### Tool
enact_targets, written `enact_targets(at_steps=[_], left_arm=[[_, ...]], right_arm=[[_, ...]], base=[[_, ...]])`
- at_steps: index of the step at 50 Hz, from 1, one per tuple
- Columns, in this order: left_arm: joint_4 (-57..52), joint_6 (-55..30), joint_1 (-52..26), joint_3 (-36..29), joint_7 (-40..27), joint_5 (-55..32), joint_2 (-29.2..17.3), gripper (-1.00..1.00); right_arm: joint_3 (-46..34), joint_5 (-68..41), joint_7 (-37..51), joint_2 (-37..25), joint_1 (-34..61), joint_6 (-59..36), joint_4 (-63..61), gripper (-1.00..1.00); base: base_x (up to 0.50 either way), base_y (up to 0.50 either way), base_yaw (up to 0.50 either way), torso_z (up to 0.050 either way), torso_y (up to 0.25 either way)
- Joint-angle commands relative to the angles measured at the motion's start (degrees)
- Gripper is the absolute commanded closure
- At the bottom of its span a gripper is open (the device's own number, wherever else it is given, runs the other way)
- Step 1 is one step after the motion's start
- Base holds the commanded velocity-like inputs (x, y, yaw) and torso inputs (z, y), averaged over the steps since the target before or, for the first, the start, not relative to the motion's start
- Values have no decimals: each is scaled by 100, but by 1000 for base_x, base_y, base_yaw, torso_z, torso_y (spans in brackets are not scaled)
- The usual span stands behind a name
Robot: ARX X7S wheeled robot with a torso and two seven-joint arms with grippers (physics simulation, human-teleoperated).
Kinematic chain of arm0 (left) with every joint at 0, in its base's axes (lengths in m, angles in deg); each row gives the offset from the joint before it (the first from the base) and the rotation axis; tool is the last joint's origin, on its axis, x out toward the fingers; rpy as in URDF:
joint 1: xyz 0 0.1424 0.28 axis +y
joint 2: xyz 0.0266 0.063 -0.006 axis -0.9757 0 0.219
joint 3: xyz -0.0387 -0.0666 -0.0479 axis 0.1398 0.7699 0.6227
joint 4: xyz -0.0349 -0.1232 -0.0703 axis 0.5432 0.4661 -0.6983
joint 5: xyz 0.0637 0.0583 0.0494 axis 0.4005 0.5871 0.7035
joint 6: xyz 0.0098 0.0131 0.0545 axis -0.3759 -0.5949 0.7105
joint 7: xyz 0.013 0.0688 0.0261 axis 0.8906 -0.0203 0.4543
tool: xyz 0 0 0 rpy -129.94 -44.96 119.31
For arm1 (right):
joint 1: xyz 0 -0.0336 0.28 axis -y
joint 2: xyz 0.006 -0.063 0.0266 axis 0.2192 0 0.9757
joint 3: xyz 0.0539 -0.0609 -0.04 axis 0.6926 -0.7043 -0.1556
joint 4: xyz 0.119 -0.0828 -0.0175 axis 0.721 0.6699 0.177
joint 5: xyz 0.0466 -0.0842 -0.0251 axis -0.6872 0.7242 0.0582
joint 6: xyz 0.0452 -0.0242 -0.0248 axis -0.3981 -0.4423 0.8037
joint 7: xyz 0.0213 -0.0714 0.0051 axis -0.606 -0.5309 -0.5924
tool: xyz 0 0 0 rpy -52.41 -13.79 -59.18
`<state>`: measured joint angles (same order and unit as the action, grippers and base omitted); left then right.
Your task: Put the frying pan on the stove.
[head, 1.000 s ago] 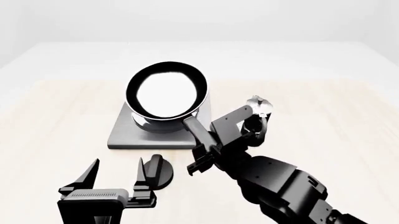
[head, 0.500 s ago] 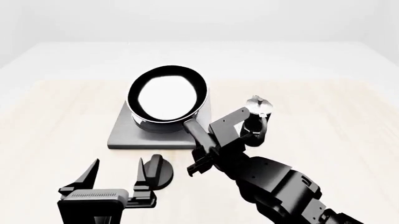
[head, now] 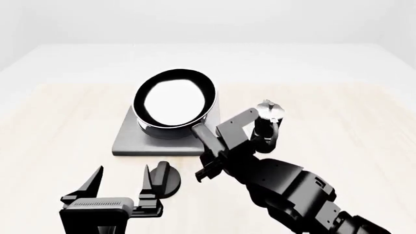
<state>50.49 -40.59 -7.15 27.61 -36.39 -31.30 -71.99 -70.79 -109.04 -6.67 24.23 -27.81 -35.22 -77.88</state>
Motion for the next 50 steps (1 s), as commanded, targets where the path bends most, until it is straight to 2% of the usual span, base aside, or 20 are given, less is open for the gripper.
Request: enact_targets(at_steps=[1,15,16,38,50], left_arm=[[-27,-4,6,-3,-18,-20,-22,-100],[-51,-3,11,-1,-42,-54,-40,-100],[-51,-3,9,-4,-43,-53,-40,-100],[6,13,-22,-34,-59,-59,-47,-100],[14,35,-18,-45,-73,-58,-57,-100]], right_arm=[[169,362,-51,37,253,-144,-179,100],[147,392,-49,78,291,-133,-88,100],[149,401,-40,82,293,-125,-78,-100],[309,240,341,-268,257,-326,-954,-100],[706,86,936,-978,-518,65,-2294,-100]], base=[[0,0,0,0,0],[0,0,0,1,2],[0,0,0,0,0],[0,0,0,0,0],[0,0,0,0,0]])
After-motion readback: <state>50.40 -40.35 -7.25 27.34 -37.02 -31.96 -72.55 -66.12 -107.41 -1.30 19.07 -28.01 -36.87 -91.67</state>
